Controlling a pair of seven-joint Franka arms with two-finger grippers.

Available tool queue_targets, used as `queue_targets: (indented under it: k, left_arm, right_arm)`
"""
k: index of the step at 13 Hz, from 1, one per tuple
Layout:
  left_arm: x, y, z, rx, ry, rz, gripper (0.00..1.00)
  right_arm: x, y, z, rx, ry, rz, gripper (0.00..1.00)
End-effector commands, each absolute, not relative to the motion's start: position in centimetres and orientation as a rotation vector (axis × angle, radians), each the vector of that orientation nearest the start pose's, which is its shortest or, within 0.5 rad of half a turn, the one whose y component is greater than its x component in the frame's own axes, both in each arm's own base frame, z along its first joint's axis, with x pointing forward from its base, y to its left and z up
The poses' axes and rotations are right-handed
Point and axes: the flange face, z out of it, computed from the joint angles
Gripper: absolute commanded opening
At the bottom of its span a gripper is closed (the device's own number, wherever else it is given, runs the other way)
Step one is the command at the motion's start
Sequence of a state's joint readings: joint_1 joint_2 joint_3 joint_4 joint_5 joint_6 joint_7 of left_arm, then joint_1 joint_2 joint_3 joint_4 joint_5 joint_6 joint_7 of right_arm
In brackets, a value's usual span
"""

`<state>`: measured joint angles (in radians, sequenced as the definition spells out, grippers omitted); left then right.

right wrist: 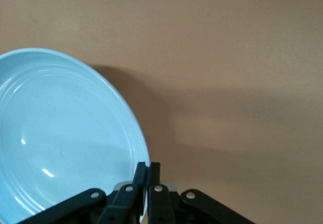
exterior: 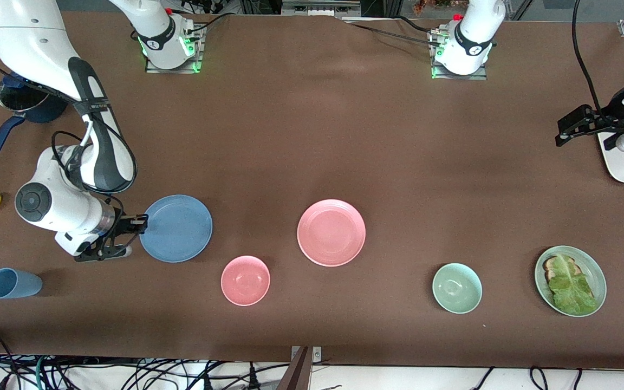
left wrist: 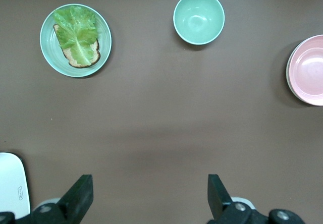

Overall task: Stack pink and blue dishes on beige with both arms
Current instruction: 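Grip the blue plate rim with the right gripper, then slide the blue plate with the right gripper onto the pink plate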

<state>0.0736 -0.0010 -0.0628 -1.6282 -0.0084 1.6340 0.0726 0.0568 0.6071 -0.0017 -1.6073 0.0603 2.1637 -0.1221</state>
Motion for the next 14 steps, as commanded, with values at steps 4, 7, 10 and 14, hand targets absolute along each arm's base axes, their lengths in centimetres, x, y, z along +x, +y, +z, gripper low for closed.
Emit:
queue_targets:
  k: [4,7,10,14]
  left_arm:
    - [56.3,0.7,60.7,-3.171,0.12,-0.008,1.0]
    - [56.3,0.7,60.8,-3.171,0.12,-0.01,1.0]
    - [56.3,0.4,60.9,-3.17,0.127,-0.012,1.0]
    - [56.3,0.4,60.9,-3.17,0.125,-0.012,1.0]
  right_arm:
    - [69.7,10.1,33.2,-3.01,-0.263,0.081,0.0]
    - [69.4,14.9,35.1,-3.001,-0.286,0.076,0.0]
    - [67.9,21.8,35.5,-3.008,-0.245,0.072,0.0]
    - [65.7,30.7,34.7,-3.019,-0.095,0.047,0.0]
